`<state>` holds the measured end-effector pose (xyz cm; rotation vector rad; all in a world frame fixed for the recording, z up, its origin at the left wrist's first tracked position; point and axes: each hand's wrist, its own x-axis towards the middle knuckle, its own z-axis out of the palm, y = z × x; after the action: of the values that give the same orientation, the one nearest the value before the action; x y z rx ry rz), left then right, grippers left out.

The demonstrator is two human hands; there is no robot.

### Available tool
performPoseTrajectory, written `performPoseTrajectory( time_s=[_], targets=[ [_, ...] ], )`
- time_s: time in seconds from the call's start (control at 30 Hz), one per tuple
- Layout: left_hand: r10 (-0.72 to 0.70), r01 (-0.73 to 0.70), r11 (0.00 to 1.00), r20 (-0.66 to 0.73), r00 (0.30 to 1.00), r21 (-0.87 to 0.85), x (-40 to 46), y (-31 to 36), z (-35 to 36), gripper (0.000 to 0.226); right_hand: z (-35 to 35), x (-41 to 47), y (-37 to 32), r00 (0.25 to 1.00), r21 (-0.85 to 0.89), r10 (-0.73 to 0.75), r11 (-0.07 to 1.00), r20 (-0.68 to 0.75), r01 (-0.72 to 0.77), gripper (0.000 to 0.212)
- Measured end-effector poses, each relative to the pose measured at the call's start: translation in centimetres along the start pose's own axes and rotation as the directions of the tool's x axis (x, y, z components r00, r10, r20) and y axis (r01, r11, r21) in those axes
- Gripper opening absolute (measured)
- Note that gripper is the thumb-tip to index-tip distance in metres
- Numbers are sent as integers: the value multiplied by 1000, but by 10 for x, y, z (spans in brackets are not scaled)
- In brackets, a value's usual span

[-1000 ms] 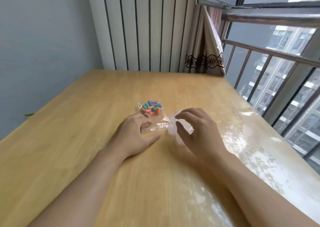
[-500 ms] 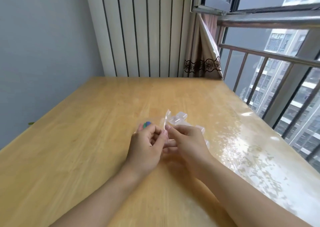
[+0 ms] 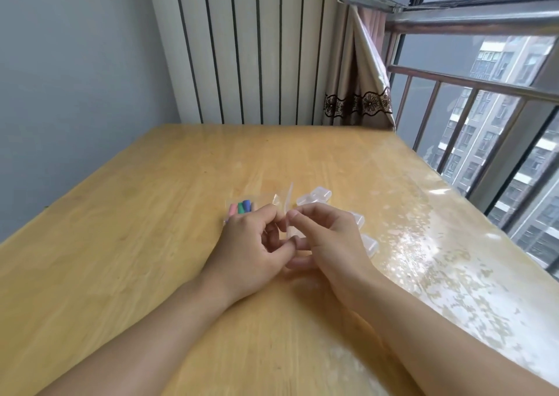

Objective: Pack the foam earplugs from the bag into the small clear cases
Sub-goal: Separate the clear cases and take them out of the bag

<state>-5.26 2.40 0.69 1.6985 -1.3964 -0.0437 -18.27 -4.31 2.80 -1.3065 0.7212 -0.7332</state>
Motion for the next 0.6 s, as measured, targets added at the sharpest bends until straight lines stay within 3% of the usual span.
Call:
performPoseTrajectory(
  time_s=[0.17,0.6],
  targets=[
    [-2,3,998,25,1000,-57,-1,-2,-4,12,-4,1,-3,994,23,72,997,80,-74,19],
    [35,-27,997,112,993,-76,0,-3,-6,15,-7,0,1,994,-2,49,999,101,-49,13]
  ],
)
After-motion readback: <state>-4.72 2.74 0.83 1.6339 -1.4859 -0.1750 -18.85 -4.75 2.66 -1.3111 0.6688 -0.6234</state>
